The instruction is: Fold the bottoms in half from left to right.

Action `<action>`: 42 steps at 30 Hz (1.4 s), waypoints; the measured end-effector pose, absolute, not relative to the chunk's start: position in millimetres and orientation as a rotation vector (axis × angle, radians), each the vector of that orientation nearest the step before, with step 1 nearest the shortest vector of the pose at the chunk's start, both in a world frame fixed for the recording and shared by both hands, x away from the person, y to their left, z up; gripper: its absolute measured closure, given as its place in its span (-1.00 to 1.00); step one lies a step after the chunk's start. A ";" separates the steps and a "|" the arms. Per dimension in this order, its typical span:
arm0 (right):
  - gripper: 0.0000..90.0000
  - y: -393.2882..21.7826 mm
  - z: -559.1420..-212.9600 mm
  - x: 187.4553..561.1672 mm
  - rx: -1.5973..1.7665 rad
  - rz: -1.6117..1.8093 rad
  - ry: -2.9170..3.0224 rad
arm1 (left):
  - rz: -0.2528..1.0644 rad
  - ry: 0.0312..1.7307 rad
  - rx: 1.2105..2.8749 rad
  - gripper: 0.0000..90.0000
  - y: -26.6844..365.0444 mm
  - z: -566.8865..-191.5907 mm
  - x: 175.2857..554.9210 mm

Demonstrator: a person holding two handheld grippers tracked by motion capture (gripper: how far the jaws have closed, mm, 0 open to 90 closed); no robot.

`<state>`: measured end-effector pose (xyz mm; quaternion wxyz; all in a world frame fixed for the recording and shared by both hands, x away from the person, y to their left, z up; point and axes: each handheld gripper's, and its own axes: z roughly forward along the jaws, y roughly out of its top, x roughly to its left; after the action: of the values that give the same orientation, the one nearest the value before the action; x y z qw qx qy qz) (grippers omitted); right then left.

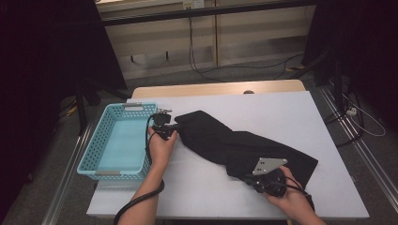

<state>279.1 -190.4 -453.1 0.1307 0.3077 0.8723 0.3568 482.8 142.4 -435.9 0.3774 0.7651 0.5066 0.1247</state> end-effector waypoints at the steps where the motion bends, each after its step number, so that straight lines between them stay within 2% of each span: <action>1: 0.92 -191.1 -452.1 279.3 0.889 1.036 2.548 | 0.316 1.300 1.953 0.86 142.7 -435.8 483.1; 9: 0.93 -211.3 -444.4 269.3 0.876 1.081 2.626 | 0.305 1.298 1.953 0.86 145.7 -436.2 483.3; 11: 0.83 -212.1 -445.2 269.2 0.877 1.121 2.610 | 0.316 1.287 1.956 0.83 145.6 -437.7 481.5; 12: 0.70 -210.6 -445.3 269.0 0.886 1.126 2.601 | 0.329 1.284 1.958 0.78 145.6 -438.6 480.8; 13: 0.56 -208.0 -444.8 269.0 0.896 1.123 2.582 | 0.333 1.284 1.961 0.66 146.3 -439.2 480.1; 15: 0.50 -201.2 -441.7 268.9 0.888 1.151 2.548 | 0.330 1.283 1.961 0.44 146.9 -440.3 478.1; 18: 0.41 -188.3 -437.6 268.5 0.878 1.192 2.493 | 0.333 1.284 1.960 -0.08 147.2 -441.0 473.3; 19: 0.41 -183.7 -437.2 268.6 0.874 1.191 2.482 | 0.326 1.277 1.971 -0.13 146.8 -441.0 471.2; 23: 0.48 -167.7 -436.8 270.5 0.823 1.174 2.469 | 0.357 1.250 1.992 -0.32 146.6 -441.0 462.6; 30: 0.47 -148.5 -450.6 283.0 0.805 1.072 2.505 | 0.365 1.207 1.995 -0.41 145.9 -439.3 447.2; 32: 0.55 -149.4 -454.1 287.1 0.817 1.040 2.501 | 0.365 1.201 2.001 -0.42 145.3 -440.3 445.0; 36: 0.85 -152.4 -454.6 289.4 0.830 1.052 2.501 | 0.364 1.200 2.002 -0.43 145.3 -440.5 443.3; 42: 0.89 -147.5 -449.7 280.5 0.786 1.081 2.560 | 0.364 1.202 1.993 -0.43 145.8 -439.3 440.7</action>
<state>280.5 -147.5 -449.7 0.1264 0.2699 0.8794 0.3713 440.7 145.8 -439.3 0.3830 0.7815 0.4714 0.1426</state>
